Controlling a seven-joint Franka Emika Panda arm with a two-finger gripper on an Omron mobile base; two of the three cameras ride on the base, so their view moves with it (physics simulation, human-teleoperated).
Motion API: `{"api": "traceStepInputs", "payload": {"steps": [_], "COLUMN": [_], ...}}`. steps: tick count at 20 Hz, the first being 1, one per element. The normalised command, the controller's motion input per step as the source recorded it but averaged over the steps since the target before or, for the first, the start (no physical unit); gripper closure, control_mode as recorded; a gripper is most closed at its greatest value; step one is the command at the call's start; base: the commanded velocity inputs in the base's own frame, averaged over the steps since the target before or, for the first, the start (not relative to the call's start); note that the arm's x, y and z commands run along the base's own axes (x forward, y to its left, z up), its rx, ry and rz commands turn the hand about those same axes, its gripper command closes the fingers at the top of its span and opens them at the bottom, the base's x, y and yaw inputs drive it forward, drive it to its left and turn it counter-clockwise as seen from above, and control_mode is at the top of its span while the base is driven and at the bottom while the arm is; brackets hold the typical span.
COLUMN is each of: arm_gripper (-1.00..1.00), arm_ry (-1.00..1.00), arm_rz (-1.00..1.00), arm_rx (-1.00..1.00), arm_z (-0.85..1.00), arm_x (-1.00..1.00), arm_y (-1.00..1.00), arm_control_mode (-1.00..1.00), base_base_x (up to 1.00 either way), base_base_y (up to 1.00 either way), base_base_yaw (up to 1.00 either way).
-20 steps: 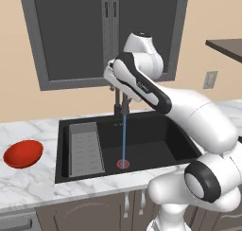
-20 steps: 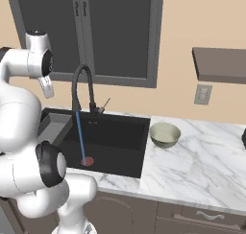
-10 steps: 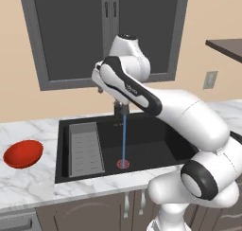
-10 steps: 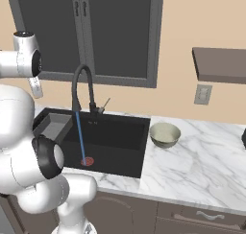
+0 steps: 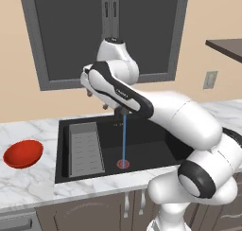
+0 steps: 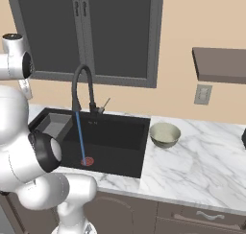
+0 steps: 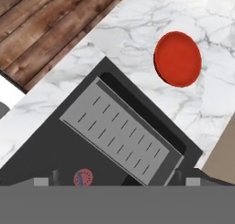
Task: Rinse each bowl for a few seconds and place them down in the sink or on the counter.
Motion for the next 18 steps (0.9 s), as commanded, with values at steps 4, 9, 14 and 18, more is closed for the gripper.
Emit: {"api": "traceStepInputs", "payload": {"steps": [4,9,14,18], "arm_gripper": [-1.00,-1.00,-1.00,-1.00], "arm_ry": [0.00,0.00,0.00,0.00], "arm_rz": [0.00,0.02,0.04,0.06], "arm_rx": [0.03,0.04,0.05,0.05], "arm_z": [-0.15,-0.18,-0.19,-0.15], "arm_x": [-0.13,-0.19,-0.22,-0.15], "arm_y": [0.37,0.33,0.26,0.19], "arm_control_mode": [-1.00,-1.00,-1.00,-1.00], "base_base_x": [0.00,0.00,0.00,0.00], "base_base_y": [0.00,0.00,0.00,0.00], "base_base_yaw": [0.00,0.00,0.00,0.00]}}
